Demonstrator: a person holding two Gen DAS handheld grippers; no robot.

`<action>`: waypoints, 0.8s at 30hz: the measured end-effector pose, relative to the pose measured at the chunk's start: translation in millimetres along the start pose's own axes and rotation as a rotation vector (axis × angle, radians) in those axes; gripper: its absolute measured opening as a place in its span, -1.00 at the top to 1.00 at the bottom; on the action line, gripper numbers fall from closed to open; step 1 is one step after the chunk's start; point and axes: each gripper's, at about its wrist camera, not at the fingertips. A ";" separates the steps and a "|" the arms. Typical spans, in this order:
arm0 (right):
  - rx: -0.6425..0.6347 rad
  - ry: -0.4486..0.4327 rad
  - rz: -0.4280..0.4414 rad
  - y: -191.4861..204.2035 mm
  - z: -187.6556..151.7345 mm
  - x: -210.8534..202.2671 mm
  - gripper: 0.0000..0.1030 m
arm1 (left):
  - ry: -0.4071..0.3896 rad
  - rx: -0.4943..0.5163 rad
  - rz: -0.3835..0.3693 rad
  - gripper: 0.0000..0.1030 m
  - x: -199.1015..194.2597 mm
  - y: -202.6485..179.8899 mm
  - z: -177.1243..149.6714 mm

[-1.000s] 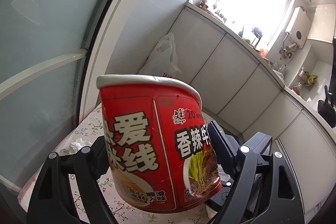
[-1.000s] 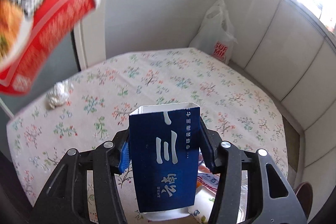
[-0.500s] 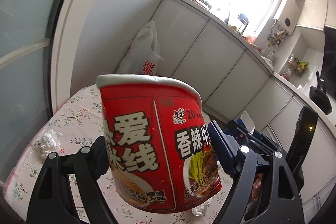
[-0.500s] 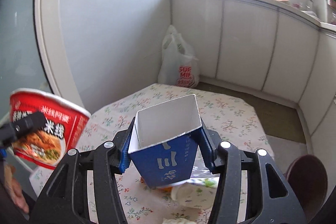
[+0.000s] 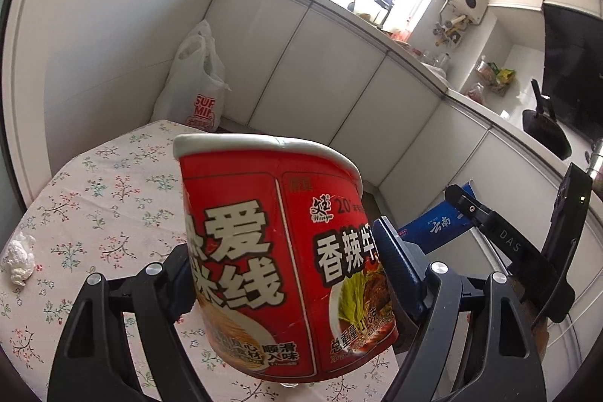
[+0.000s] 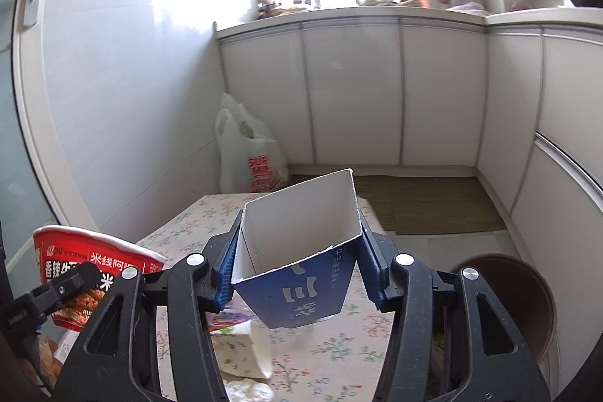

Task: Collect trash
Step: 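Carry the blue box over the brown bin and open the right tool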

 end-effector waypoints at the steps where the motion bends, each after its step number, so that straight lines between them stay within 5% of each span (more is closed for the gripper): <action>1: 0.008 -0.008 -0.013 -7.7 1.5 -3.3 0.02 | 0.005 0.007 -0.007 -0.55 3.0 -5.1 -0.7; 20: 0.336 -0.062 -0.420 -184.5 -0.8 -11.1 -0.01 | 0.103 0.109 -0.203 -0.55 73.8 -120.5 -2.1; 22: 0.379 -0.044 -0.468 -199.0 -4.7 -5.6 -0.07 | 0.111 0.121 -0.217 -0.55 80.3 -130.3 -2.2; 24: 0.418 -0.041 -0.491 -209.0 -6.2 -5.9 -0.59 | 0.119 0.135 -0.231 -0.55 87.8 -142.3 -1.4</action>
Point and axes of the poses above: each gripper's, at about its wrist camera, not at the fingertips, and x roughly the way its jaws point, y to its left, z to its top, and after that the axes turned 13 degrees about x, right-handed
